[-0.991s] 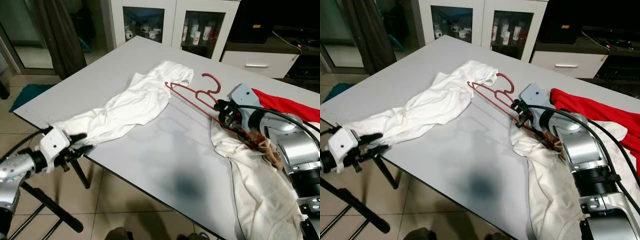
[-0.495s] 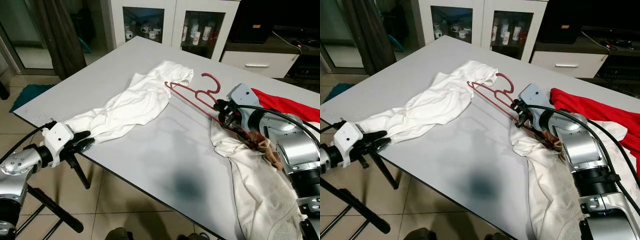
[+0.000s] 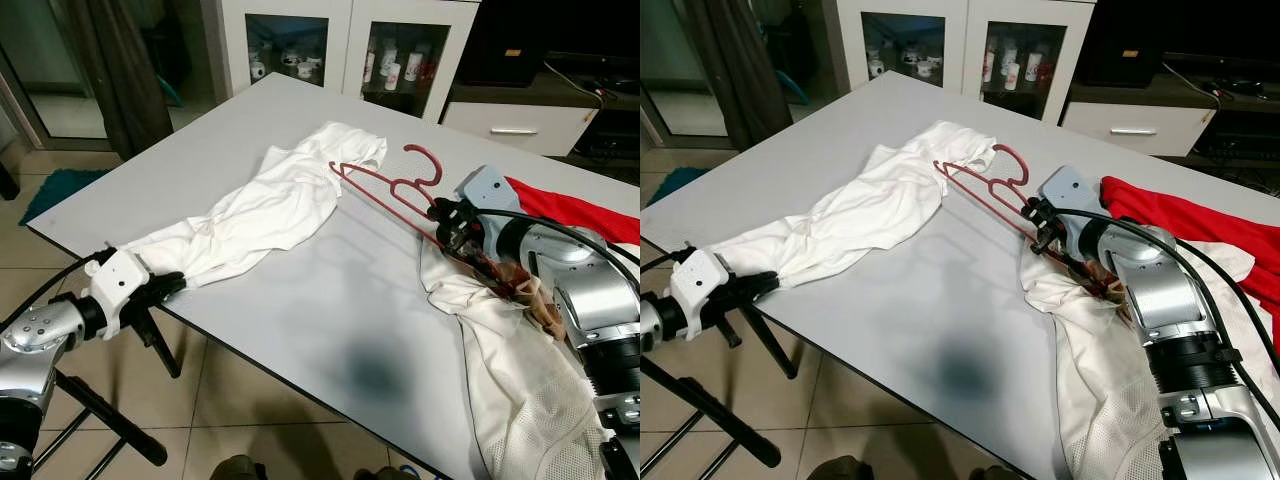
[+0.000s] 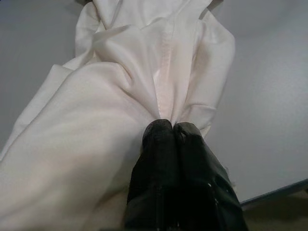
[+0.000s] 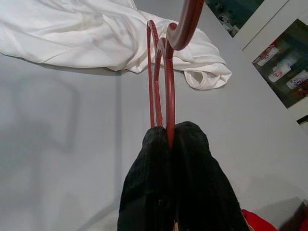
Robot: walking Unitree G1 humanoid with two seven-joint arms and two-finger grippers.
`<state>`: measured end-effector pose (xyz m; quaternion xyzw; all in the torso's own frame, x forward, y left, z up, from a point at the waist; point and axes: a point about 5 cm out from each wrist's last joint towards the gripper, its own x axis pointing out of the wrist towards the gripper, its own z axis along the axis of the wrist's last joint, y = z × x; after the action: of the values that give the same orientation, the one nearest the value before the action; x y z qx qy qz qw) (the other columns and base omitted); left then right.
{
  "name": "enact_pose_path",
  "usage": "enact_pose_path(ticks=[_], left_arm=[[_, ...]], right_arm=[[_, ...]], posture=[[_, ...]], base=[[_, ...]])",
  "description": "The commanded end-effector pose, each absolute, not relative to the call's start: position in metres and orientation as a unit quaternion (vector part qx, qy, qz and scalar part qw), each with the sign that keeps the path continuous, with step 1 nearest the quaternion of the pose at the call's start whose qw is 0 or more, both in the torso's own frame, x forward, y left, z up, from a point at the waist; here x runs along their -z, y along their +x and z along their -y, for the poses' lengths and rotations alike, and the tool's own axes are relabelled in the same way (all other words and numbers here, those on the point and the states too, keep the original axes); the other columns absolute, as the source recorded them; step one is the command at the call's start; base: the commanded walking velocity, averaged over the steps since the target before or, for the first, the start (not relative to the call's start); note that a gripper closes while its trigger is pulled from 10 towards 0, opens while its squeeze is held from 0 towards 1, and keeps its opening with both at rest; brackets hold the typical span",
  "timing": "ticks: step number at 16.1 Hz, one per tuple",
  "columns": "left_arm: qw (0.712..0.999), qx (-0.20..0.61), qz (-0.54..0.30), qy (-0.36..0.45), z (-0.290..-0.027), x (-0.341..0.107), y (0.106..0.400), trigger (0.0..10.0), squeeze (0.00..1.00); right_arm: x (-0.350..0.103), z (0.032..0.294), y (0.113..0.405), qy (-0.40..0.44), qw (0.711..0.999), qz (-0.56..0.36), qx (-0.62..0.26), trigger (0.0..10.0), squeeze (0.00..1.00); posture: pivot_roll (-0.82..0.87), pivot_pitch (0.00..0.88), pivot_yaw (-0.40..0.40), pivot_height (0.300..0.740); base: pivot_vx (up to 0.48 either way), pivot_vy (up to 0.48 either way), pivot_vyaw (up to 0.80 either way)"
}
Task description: Hang hanger
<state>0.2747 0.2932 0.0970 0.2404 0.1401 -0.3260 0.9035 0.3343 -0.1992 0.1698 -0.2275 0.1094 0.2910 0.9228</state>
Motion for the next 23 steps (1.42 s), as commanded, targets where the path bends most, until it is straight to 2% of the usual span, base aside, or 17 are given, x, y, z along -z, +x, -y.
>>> enact_pose_path(ticks=[1, 2, 6, 11, 12, 13, 15, 17, 23], left_arm=[[0.898, 0.338, -0.142, 0.244, -0.288, -0.095, 0.275, 0.0, 0.0], [0.899, 0.339, -0.136, 0.243, -0.286, -0.095, 0.275, 0.0, 0.0], [0.918, 0.275, -0.007, 0.285, -0.287, -0.135, 0.291, 0.0, 0.0], [0.922, 0.26, 0.016, 0.288, -0.291, -0.148, 0.296, 0.0, 0.0], [0.922, 0.262, 0.013, 0.286, -0.292, -0.147, 0.296, 0.0, 0.0], [0.922, 0.262, 0.013, 0.286, -0.292, -0.147, 0.296, 0.0, 0.0], [0.922, 0.261, 0.018, 0.287, -0.292, -0.152, 0.3, 0.0, 0.0], [0.92, 0.26, 0.023, 0.291, -0.291, -0.157, 0.304, 0.0, 0.0], [0.908, 0.283, 0.057, 0.305, -0.281, -0.184, 0.315, 0.0, 0.0]], right_arm=[[-0.174, 0.204, 0.334, -0.229, 0.926, -0.104, -0.281, 10.0, 0.0], [-0.174, 0.204, 0.334, -0.228, 0.927, -0.103, -0.281, 10.0, 0.0], [-0.178, 0.203, 0.333, -0.228, 0.925, -0.091, -0.29, 10.0, 0.0], [-0.195, 0.195, 0.325, -0.213, 0.913, -0.035, -0.347, 10.0, 0.0], [-0.206, 0.18, 0.301, -0.217, 0.869, 0.018, -0.445, 10.0, 0.0], [-0.208, 0.177, 0.296, -0.217, 0.858, 0.025, -0.464, 10.0, 0.0], [-0.21, 0.164, 0.275, -0.214, 0.819, 0.023, -0.532, 10.0, 0.0], [-0.208, 0.157, 0.268, -0.229, 0.801, 0.019, -0.553, 10.0, 0.0], [-0.206, 0.147, 0.277, -0.302, 0.804, 0.012, -0.512, 10.0, 0.0]], posture=[[0.0, 0.007, -0.008, 0.74], [0.0, 0.007, -0.008, 0.74], [0.01, 0.004, -0.008, 0.74], [0.01, 0.002, -0.001, 0.74], [0.01, 0.002, 0.004, 0.74], [0.01, 0.002, 0.004, 0.74], [0.01, 0.001, 0.007, 0.74], [0.0, 0.002, 0.009, 0.74], [0.0, 0.0, 0.008, 0.74]], base=[[0.0, 0.0, 0.0], [0.0, 0.0, 0.0], [0.0, 0.0, 0.0], [0.0, 0.0, 0.0], [0.0, 0.0, 0.0], [0.0, 0.0, 0.0], [0.0, 0.0, 0.0], [0.0, 0.0, 0.0], [0.0, 0.0, 0.0]])
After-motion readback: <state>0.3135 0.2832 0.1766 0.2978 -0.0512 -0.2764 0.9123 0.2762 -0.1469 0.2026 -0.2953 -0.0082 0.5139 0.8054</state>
